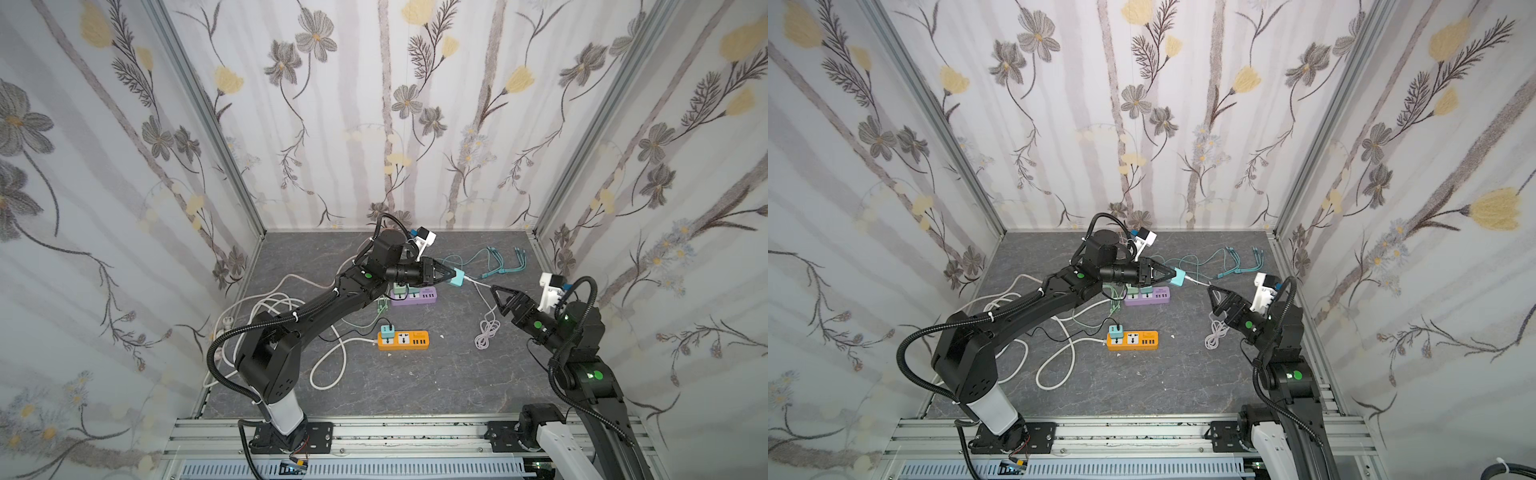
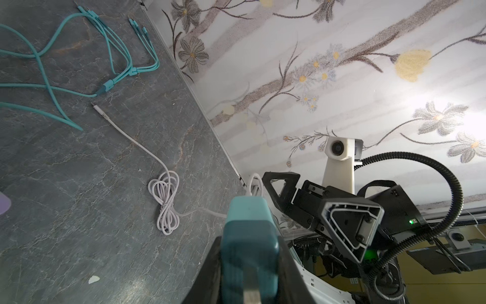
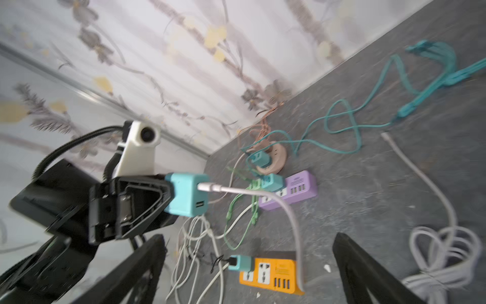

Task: Insert the plug
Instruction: 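Bring the right gripper to the charger held by the left and close on it, then pull the charger away with the right gripper while the left gripper opens and withdraws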

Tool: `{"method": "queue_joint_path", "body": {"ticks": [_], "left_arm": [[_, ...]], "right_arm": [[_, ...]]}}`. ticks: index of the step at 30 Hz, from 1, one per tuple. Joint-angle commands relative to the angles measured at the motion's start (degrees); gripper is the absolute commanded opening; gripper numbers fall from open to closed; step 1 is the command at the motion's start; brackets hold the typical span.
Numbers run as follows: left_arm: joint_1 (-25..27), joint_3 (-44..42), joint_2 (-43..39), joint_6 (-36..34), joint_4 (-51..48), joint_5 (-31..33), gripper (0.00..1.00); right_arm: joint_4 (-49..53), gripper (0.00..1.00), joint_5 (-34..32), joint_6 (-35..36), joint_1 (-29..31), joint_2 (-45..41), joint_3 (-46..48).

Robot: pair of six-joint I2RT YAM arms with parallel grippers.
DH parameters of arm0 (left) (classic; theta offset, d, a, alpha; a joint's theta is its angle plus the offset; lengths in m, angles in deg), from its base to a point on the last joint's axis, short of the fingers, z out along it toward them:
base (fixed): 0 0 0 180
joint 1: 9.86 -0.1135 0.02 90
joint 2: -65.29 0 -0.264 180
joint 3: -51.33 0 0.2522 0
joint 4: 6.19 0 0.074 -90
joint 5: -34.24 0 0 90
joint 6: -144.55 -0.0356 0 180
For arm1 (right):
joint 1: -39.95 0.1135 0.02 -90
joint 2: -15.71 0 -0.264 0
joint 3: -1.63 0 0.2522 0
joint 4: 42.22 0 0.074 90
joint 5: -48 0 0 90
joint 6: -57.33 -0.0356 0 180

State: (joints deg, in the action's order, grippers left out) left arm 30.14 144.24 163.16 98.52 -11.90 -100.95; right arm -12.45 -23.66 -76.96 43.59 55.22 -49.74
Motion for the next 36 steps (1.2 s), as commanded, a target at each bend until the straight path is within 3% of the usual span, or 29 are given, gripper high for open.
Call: {"method": "queue_joint_path", "body": {"ticks": [1,4,7,11,22,36], "left_arm": [[-0.1,1.1,-0.6,-1.4,-0.8,0.4,0.00],[0.0,1.8,-0.1,-1.2,-1.1,-0.9,0.00],[-0.1,2.7,0.5,0.5,0.0,-2.9,0.00],[0.0,3.7,0.2,2.3,-0.7,-4.0,0.00],[-1.0,3.7,0.6,9.4,6.9,-12.6,0.00],[-1.1,2.8,0.7,12.5,11.9,-14.8,0.00]], "right_arm": [[2.7,0.93,-8.6,3.0,-0.1,-4.2,0.1],[-9.0,0.91,12.1,0.6,0.2,-0.7,0.4],[-17.7,0.86,22.6,-5.2,2.8,7.7,0.7],[-22.5,0.84,25.0,-7.5,6.0,16.1,-0.7],[-45.0,0.80,35.5,-20.2,6.0,25.5,-1.5],[-60.0,0.48,39.6,-27.5,6.1,29.5,-2.4]]}}
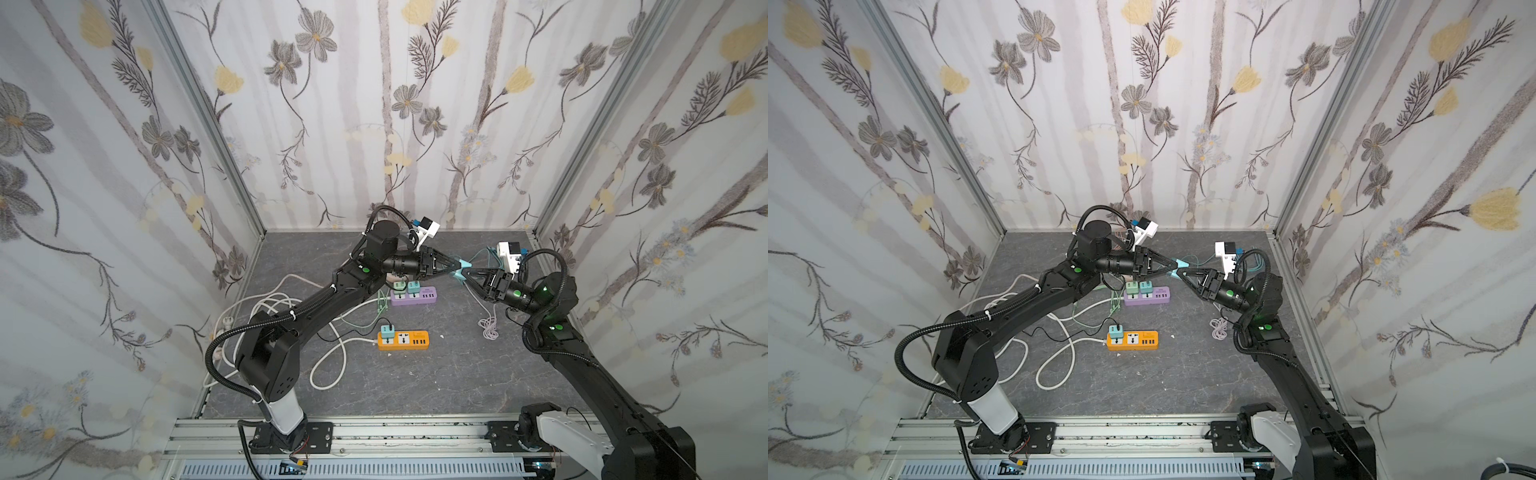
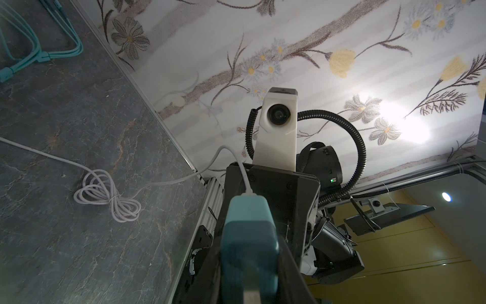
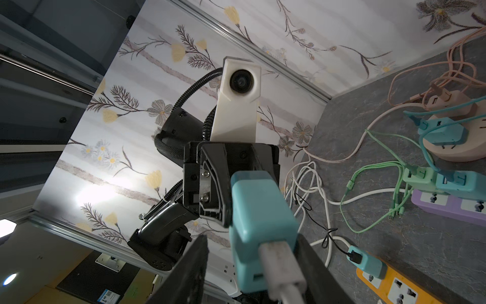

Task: Insert the plug
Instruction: 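Pull the charger away with the right gripper while the left gripper opens and withdraws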

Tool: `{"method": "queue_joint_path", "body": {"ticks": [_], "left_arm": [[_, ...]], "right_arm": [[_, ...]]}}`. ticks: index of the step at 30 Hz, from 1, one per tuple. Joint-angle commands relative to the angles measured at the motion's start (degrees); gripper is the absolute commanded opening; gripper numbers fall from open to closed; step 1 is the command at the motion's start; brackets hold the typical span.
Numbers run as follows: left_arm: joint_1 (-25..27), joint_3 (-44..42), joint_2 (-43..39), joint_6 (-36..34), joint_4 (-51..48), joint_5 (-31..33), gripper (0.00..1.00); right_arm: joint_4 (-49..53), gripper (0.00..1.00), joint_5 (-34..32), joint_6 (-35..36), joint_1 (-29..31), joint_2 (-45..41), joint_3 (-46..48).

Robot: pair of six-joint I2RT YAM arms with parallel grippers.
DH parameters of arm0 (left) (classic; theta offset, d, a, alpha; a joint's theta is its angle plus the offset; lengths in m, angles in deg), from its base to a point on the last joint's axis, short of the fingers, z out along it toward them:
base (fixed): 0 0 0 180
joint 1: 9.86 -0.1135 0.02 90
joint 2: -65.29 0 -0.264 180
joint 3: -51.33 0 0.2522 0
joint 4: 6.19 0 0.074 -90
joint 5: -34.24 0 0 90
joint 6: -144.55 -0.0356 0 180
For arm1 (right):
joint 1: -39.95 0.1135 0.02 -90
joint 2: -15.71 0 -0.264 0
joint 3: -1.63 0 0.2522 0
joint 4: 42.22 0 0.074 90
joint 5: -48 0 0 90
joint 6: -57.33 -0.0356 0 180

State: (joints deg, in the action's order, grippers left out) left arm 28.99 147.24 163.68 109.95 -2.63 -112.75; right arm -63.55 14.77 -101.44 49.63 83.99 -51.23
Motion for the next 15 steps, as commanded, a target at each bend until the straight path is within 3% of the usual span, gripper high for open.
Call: {"method": "queue_joint_path", "body": {"ticks": [1,9,15], "left_arm": [[0.0,-0.3,0.2,1.2,2.9,-3.1,0.00],[0.0,-0.6,0.6,2.1,4.1,-3.5,0.00],[0.1,-0.6,1.0,2.0,3.6,-4.1,0.00]], "right_arm": [[-9.6,0.46,1.4,-3.3,0.2,0.9,-1.1],[-10.8,0.25,1.0,-3.3,0.3,1.0,-0.8],[-11.7,0.03,0.3,-2.6,0.3,0.9,-1.2]]}}
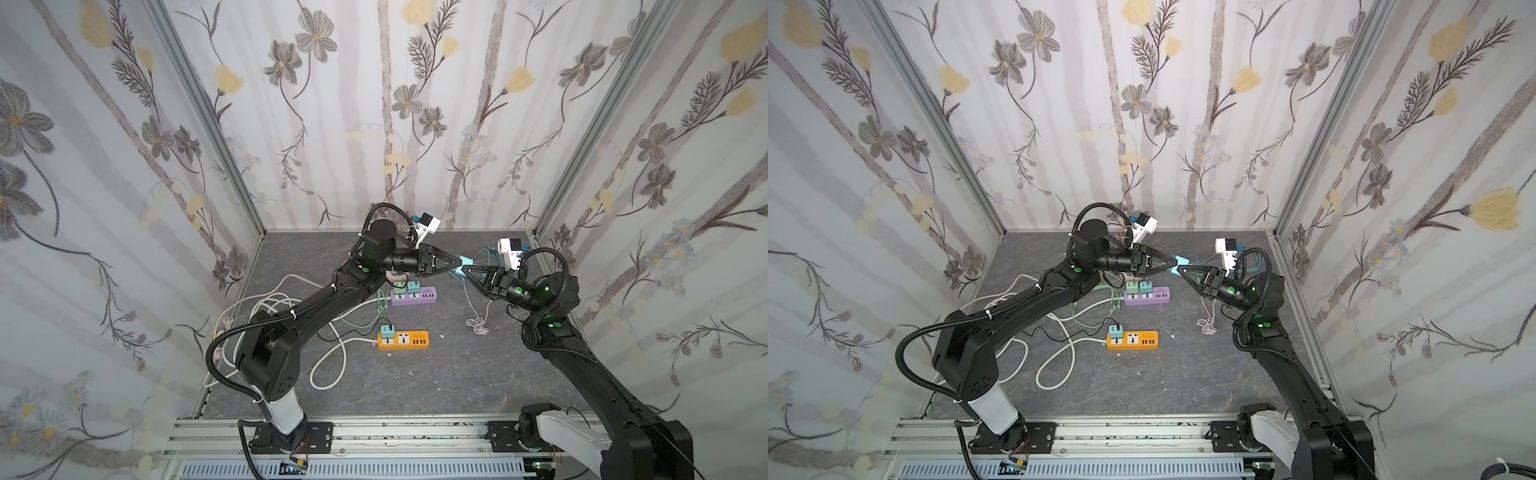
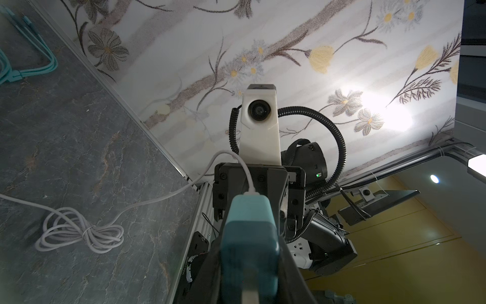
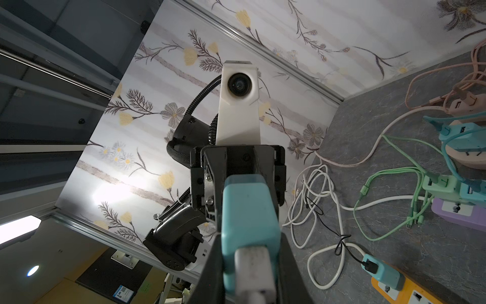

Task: Insert the plug
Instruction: 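Pull the charger away with the right gripper while the left gripper opens and withdraws, then carry the teal charger above the orange strip's free outlet with the right gripper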

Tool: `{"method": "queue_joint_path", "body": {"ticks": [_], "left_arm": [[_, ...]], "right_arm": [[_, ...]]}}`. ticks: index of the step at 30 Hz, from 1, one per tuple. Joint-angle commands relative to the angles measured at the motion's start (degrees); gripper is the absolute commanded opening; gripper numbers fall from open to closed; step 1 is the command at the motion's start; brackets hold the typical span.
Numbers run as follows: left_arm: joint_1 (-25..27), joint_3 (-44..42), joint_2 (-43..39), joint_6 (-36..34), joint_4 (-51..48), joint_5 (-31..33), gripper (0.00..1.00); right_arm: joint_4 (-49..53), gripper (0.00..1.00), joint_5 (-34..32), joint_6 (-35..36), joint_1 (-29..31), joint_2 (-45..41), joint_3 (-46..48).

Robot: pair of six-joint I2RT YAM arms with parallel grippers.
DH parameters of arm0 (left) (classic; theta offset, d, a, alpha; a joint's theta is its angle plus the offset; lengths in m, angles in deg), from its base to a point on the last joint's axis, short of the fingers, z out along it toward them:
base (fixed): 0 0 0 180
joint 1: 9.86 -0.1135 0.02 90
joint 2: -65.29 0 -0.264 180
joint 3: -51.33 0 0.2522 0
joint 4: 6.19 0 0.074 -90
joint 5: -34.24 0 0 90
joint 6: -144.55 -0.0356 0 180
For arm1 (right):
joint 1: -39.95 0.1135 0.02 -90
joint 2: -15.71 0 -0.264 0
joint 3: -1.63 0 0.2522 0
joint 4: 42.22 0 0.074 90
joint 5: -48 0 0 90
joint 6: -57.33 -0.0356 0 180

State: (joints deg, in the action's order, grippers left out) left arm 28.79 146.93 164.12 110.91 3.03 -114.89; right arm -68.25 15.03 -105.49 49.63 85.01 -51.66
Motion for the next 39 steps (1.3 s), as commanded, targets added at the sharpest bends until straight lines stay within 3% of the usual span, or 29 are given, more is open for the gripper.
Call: {"method": "queue_joint_path", "body": {"ticks": [1,3,6,9,14,20,27,33,39], "left_arm": [[0.1,-0.2,0.6,0.7,-2.5,-1.8,0.11],[0.0,0.0,0.3,-0.9,-4.6,-0.8,0.36],[-0.7,-0.8,-1.6,-6.9,-10.5,4.0,0.63],[-1.2,-2.1,-3.9,-15.3,-18.1,10.7,0.75],[-2.3,-5.7,-8.3,-20.8,-22.4,18.4,0.87],[-2.5,-8.3,-13.0,-28.1,-28.7,27.8,0.93],[-2.9,-11.5,-18.4,-33.2,-32.9,40.7,1.00],[-4.6,-16.0,-24.0,-33.7,-33.1,51.9,1.00],[-7.7,-21.6,-30.3,-31.6,-34.2,60.1,1.00]], "right_arm": [[-7.0,0.00,0.1,1.8,0.3,-0.1,-0.7],[-6.0,0.00,0.2,3.1,0.3,-0.2,-0.6],[2.8,0.00,0.0,10.7,0.3,-0.6,-1.6],[19.8,0.00,-1.7,23.2,0.3,-1.3,-4.7],[39.6,0.00,-5.9,39.4,0.4,-0.6,-10.4],[51.6,0.00,-11.6,51.0,1.8,1.5,-15.3],[53.4,0.00,-17.3,57.1,4.7,2.9,-16.4],[54.2,0.00,-22.4,65.8,8.8,4.4,-17.3],[55.9,0.00,-21.4,69.7,10.1,8.5,-20.3]]}}
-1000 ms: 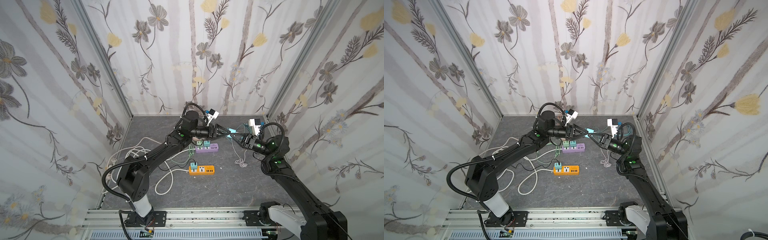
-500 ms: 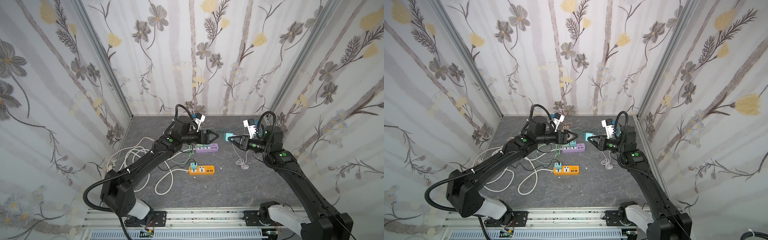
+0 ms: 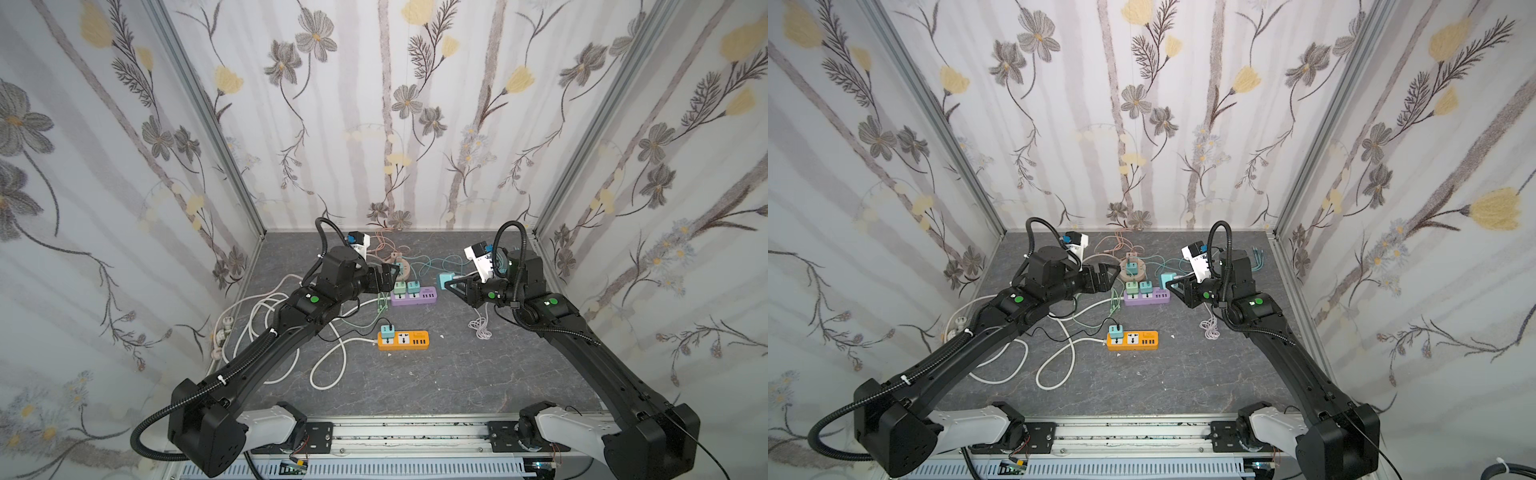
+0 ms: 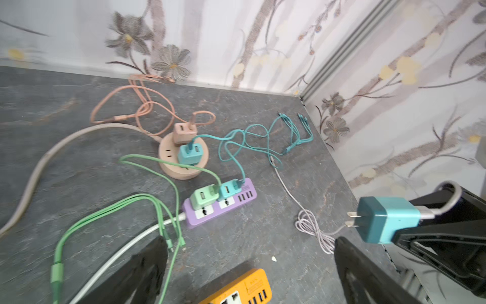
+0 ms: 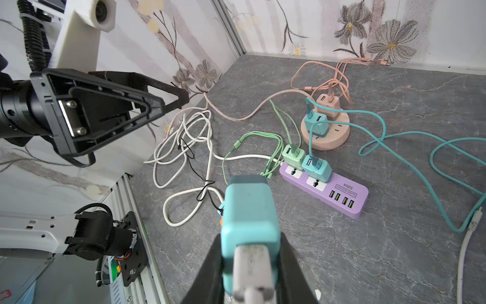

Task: Insert the plug
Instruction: 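Carry the teal charger above the orange strip's free outlet with the right gripper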

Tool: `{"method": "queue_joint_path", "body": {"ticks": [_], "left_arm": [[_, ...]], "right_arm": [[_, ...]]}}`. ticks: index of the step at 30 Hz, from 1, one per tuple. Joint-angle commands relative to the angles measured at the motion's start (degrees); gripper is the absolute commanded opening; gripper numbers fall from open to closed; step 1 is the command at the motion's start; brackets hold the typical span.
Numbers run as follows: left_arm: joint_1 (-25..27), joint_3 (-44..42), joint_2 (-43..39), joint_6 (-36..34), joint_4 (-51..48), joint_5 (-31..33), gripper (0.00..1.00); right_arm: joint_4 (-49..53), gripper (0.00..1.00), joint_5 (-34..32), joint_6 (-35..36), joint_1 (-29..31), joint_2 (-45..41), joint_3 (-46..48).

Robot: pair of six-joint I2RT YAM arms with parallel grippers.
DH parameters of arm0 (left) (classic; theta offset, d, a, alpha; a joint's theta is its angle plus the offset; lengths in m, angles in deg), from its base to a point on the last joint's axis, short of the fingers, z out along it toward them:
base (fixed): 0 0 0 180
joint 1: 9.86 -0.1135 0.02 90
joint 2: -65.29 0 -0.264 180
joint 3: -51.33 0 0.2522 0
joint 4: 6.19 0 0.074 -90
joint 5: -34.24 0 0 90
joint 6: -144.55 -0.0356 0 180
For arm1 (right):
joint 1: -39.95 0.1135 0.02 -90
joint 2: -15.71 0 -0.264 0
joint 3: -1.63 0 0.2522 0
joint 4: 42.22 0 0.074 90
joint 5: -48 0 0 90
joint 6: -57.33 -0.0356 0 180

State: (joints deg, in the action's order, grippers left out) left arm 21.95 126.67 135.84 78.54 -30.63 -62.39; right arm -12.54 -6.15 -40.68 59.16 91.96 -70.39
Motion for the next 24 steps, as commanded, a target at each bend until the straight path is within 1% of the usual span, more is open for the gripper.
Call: {"method": "queue_joint_path", "body": {"ticks": [1,3,6,8,15,19,24], "left_arm": [[-1.1,-1.7,-2.7,1.3,-1.7,10.0,1.00],[-2.1,-2.5,-4.2,2.4,-4.5,15.0,1.00],[-3.7,-4.2,-6.4,3.3,-6.6,18.5,1.00],[-4.4,-5.4,-7.9,3.5,-6.7,19.8,1.00],[-6.1,-7.0,-11.7,3.5,-9.2,21.3,1.00],[-6.5,-8.7,-14.2,3.3,-8.4,22.1,1.00],[-6.8,-9.1,-16.2,2.3,-9.6,22.6,1.00]], "right_arm": [[1.1,0.00,-0.2,6.4,0.8,2.4,-2.0],[4.1,0.00,-0.7,10.6,1.9,4.3,-3.7],[10.6,0.00,-2.5,17.8,4.4,8.1,-7.2],[13.9,0.00,-4.1,21.3,6.0,10.3,-9.2],[26.6,0.00,-8.5,34.1,12.1,20.5,-17.4],[33.0,0.00,-10.2,41.6,16.1,24.8,-21.6],[39.2,0.00,-14.1,45.5,18.3,29.9,-26.5]]}}
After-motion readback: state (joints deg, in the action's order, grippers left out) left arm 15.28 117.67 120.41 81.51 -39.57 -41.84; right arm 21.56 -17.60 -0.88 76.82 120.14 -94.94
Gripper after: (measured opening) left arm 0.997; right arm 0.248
